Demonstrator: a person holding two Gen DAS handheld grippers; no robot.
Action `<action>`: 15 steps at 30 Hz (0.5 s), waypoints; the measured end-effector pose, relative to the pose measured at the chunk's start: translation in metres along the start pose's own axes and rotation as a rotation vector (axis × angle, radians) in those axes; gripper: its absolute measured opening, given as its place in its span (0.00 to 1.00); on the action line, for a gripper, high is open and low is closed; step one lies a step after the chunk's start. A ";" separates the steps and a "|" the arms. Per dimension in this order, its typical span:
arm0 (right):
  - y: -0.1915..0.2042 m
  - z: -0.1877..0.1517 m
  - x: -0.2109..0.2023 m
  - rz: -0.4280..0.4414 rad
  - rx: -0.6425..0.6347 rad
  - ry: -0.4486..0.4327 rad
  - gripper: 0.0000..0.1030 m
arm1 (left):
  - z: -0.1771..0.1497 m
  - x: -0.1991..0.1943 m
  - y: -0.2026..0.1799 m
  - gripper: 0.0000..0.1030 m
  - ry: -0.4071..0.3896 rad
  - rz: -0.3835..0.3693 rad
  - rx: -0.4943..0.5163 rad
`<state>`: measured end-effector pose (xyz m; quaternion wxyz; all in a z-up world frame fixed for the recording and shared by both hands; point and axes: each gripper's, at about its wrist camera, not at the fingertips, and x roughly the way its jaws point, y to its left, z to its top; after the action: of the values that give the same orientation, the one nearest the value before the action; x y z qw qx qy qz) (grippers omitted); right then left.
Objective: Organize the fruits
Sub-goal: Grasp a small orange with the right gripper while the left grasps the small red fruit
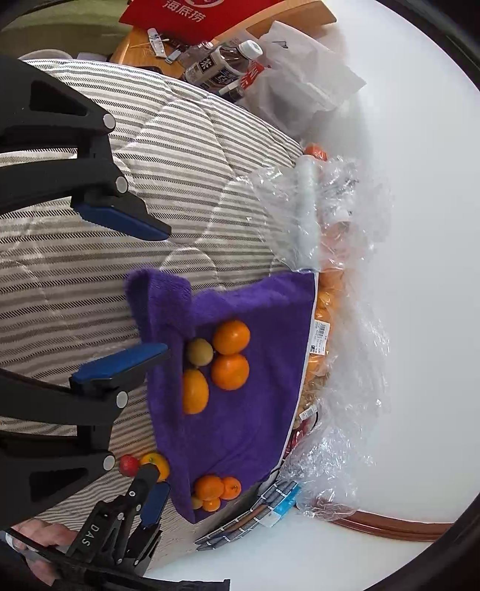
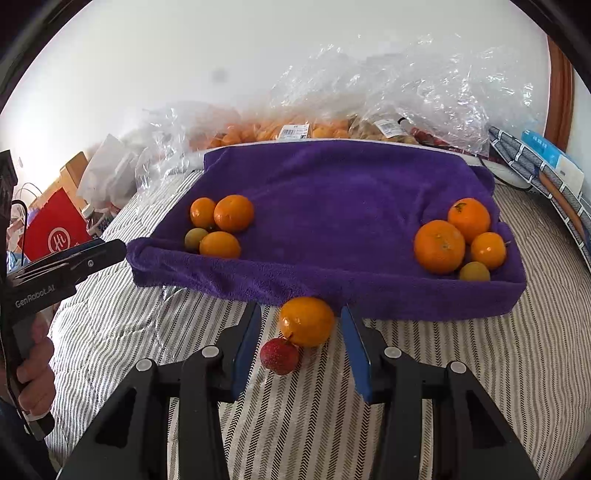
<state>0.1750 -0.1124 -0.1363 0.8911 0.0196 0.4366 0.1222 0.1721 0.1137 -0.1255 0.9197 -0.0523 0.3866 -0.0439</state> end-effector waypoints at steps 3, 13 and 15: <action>0.000 0.003 0.010 -0.007 0.017 0.022 0.43 | -0.006 0.001 0.011 0.54 0.014 -0.014 -0.020; -0.022 0.005 -0.007 0.060 0.098 -0.004 0.34 | -0.015 0.019 -0.010 0.54 0.069 -0.073 0.015; -0.027 0.003 -0.020 0.040 0.087 -0.026 0.34 | -0.017 0.023 -0.025 0.54 0.080 -0.107 0.032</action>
<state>0.1706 -0.1431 -0.1230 0.8923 0.0687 0.4295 0.1207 0.1755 0.0852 -0.1504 0.9005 -0.0564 0.4190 -0.1014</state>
